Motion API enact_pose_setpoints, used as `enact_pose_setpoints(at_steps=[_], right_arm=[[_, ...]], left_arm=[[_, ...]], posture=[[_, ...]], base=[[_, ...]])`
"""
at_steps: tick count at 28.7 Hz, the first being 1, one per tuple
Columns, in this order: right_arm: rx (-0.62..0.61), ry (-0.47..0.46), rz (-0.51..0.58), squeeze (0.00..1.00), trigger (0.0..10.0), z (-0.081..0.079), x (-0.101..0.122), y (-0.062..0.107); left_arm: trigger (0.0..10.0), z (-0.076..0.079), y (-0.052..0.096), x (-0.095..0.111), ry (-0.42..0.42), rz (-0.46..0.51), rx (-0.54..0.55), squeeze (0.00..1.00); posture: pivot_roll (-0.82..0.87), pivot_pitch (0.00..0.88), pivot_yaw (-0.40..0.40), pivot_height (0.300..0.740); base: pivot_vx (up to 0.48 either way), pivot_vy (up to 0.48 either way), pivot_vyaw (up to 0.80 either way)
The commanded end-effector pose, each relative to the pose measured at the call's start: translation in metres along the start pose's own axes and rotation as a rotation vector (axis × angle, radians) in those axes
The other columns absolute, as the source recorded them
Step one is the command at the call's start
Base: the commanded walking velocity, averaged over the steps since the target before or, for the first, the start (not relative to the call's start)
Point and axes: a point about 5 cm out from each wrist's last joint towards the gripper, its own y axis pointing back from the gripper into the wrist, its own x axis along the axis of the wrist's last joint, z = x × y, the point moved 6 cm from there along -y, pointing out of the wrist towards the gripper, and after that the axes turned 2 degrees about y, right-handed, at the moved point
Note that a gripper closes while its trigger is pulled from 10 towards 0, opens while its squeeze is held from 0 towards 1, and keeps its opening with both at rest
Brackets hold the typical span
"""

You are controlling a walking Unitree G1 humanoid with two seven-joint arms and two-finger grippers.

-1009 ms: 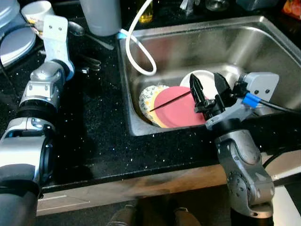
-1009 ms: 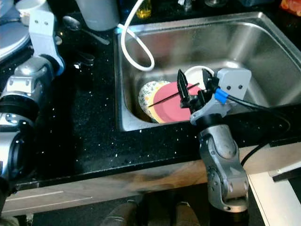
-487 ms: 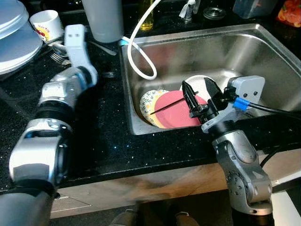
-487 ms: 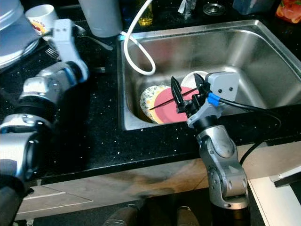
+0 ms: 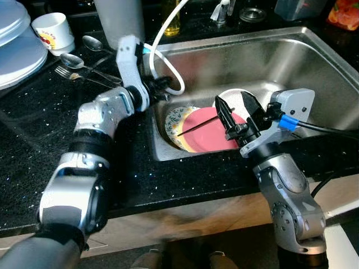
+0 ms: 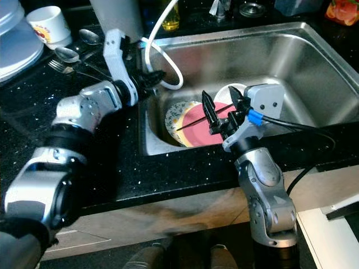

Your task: Kitchen organization

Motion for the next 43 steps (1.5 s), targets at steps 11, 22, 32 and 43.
enact_pose_setpoints(at_steps=[11,22,32,43], right_arm=[[0.03,-0.013,0.019,0.0,10.0,-0.006,0.007,-0.003],[0.041,-0.017,0.028,0.0,10.0,-0.01,0.01,-0.003],[0.043,-0.021,0.023,0.0,10.0,-0.01,0.009,-0.003],[0.041,-0.026,0.023,0.0,10.0,-0.011,0.009,-0.003]], left_arm=[[10.0,-0.056,0.059,0.087,-0.31,0.255,0.402,0.0],[10.0,-0.119,0.106,0.09,-0.277,0.238,0.824,1.0],[10.0,-0.138,0.126,0.096,-0.283,0.249,1.011,0.0],[10.0,-0.161,0.144,0.071,-0.12,0.219,1.095,0.0]], posture=[[0.06,0.23,0.089,0.74],[0.07,0.229,0.088,0.74],[0.07,0.231,0.087,0.74],[0.07,0.243,0.09,0.74]], base=[[0.0,0.0,0.0],[0.0,0.0,0.0],[0.0,0.0,0.0],[0.0,0.0,0.0]])
